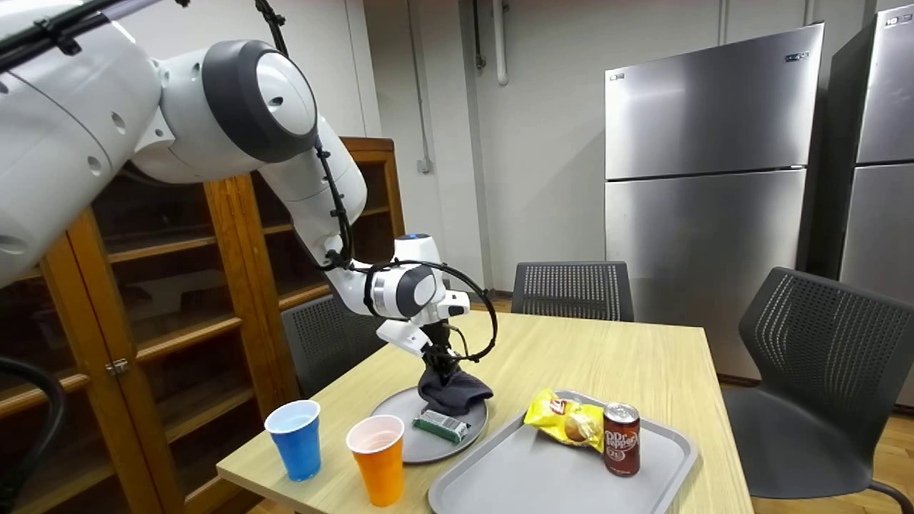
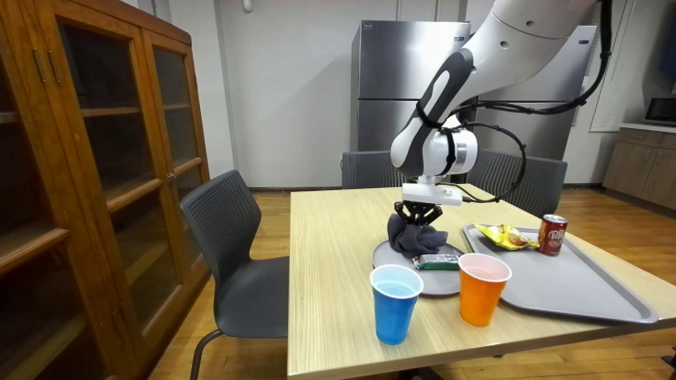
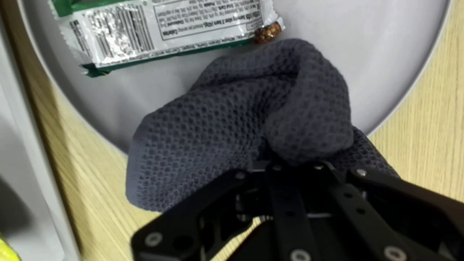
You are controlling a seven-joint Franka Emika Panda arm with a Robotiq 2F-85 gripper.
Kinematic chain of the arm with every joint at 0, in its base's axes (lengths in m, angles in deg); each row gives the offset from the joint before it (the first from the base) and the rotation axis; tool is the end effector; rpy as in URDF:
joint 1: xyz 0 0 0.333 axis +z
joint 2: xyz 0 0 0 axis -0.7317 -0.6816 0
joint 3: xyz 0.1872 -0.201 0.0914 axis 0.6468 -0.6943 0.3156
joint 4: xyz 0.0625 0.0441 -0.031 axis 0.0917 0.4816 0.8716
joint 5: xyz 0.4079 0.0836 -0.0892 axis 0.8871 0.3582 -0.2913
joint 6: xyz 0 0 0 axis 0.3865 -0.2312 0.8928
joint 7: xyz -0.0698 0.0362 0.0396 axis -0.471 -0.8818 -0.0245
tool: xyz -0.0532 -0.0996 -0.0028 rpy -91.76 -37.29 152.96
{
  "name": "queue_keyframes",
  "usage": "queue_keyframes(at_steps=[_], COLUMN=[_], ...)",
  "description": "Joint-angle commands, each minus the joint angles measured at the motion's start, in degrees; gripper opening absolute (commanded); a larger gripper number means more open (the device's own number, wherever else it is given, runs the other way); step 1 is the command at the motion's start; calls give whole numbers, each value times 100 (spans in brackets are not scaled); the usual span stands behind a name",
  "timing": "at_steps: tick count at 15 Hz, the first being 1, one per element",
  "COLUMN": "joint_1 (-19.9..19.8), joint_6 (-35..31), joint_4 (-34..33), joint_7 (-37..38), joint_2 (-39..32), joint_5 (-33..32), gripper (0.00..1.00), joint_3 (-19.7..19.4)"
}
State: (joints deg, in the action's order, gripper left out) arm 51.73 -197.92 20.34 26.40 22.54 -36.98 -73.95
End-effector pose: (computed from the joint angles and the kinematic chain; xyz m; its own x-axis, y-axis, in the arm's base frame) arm 0.6798 -0.0309 0.0662 0.9096 -0.3846 0.1570 -0.3845 -0.9226 -0.0320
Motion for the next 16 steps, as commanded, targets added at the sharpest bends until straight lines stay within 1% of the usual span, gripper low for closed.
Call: queue_keyframes(at_steps=[1,6,11,16], joint_1=[3,-13,-102,-90], joint_6=[200,158,108,96], joint_4=[-89,77,267,324], joint_7=[182,167,67,56], joint_2=[29,226,596,903], joint_5=[-93,-89,-30,-21], gripper=[2,2,2,2], joint_3=[-15,-32,58,119])
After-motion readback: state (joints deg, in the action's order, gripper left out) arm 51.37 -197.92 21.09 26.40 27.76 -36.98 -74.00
